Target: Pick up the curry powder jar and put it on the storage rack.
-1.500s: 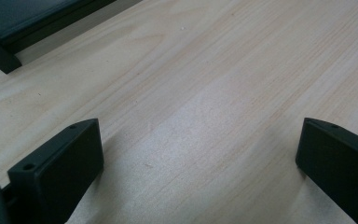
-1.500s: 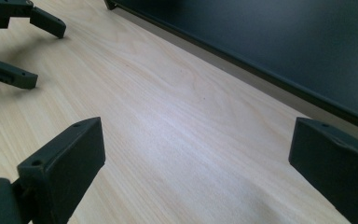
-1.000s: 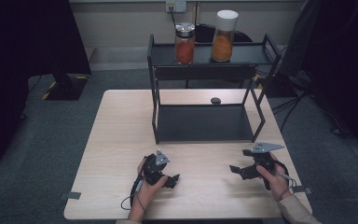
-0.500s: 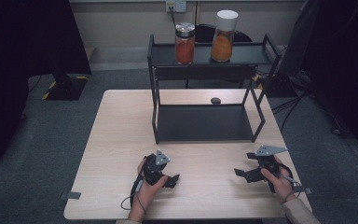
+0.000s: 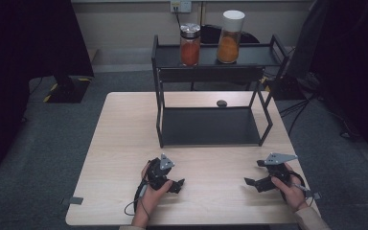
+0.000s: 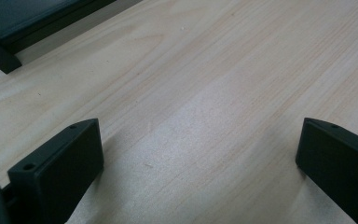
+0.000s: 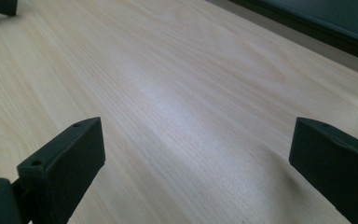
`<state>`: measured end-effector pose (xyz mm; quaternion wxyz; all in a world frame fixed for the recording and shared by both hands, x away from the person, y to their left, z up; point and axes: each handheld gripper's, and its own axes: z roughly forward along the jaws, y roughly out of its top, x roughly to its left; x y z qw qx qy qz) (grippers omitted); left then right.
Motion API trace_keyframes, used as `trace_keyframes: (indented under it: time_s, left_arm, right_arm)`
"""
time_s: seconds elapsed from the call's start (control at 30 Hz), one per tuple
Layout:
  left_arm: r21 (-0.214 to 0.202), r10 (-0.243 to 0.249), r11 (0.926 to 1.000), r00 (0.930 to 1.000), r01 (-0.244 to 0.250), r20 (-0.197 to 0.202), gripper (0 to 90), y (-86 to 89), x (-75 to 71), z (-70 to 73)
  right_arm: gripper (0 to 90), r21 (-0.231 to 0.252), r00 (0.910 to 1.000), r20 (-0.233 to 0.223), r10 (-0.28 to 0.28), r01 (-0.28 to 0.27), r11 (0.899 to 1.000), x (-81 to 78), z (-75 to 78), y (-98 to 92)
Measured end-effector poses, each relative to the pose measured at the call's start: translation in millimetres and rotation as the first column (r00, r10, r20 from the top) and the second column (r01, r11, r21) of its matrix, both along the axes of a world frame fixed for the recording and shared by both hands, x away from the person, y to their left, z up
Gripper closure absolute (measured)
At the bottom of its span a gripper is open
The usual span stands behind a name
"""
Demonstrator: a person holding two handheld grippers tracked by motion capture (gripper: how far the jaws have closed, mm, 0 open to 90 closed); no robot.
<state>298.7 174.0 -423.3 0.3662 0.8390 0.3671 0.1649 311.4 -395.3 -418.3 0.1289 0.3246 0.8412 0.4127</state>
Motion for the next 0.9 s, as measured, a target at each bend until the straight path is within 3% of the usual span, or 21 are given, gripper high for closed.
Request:
trace_keyframes:
  time_s: [0.63, 0.7, 0.9]
  left_arm:
    - [0.0, 0.0, 1.0, 1.0, 0.0, 0.0, 0.0, 0.0, 0.0, 0.0]
    - [0.0, 0.0, 1.0, 1.0, 0.0, 0.0, 0.0, 0.0, 0.0, 0.0]
    - [0.001, 0.0, 1.0, 1.0, 0.0, -0.001, 0.0, 0.0, 0.1, 0.2]
  right_arm:
    - [1.5, -0.07, 0.9996, -0.011, 0.025, -0.026, 0.997, -4.3, 0.0, -3.1]
    - [0.0, -0.116, 0.9997, 0.005, 0.025, -0.024, 0.993, -7.2, 1.8, 2.8]
    - [0.0, -0.118, 0.9995, 0.006, 0.031, -0.03, 0.993, -6.9, 1.8, 3.1]
